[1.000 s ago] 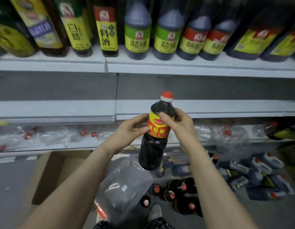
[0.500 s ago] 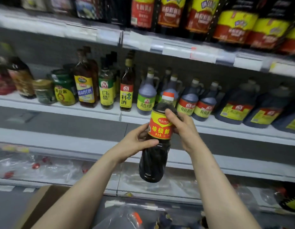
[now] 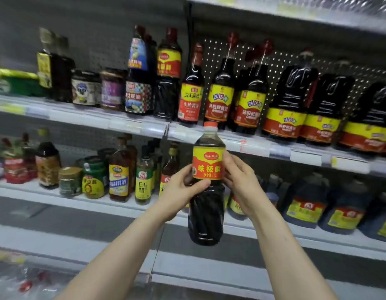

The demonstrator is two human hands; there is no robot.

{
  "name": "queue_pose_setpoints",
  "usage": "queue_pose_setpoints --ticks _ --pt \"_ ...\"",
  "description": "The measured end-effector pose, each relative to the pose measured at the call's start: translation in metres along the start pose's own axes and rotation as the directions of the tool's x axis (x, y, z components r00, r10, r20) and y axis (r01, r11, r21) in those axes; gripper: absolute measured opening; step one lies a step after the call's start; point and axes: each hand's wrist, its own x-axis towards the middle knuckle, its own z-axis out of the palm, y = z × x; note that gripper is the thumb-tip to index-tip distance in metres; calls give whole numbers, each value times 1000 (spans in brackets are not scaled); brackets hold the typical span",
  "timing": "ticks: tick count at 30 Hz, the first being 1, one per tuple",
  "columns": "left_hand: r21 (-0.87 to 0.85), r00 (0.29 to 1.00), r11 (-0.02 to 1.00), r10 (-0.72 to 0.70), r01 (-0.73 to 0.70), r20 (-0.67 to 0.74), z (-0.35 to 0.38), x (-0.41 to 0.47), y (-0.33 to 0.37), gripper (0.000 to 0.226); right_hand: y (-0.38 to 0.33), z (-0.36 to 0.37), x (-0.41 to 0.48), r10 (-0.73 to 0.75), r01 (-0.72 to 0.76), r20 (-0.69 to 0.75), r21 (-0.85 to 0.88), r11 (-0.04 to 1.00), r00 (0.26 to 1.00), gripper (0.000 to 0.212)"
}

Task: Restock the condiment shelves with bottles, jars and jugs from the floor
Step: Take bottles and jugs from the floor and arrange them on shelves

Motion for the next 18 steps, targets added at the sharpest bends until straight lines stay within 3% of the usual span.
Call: queue_pose_setpoints --ticks 5,8,11,18 --pt "13 995 996 90 -89 -39 -19 44 48 36 -12 1 3 -80 87 48 -164 983 996 39" --pt "36 991 992 126 -125 -35 -30 66 71 38 -22 13 11 -77 80 22 -368 926 997 55" --pt "55 984 984 173 -171 -40 -39 81 85 36 -33 35 23 -99 38 -69 -602 797 993 67" --pt "137 973 964 230 -230 12 -78 115 123 41 -59 73 68 -206 76 -114 -676 733 972 67"
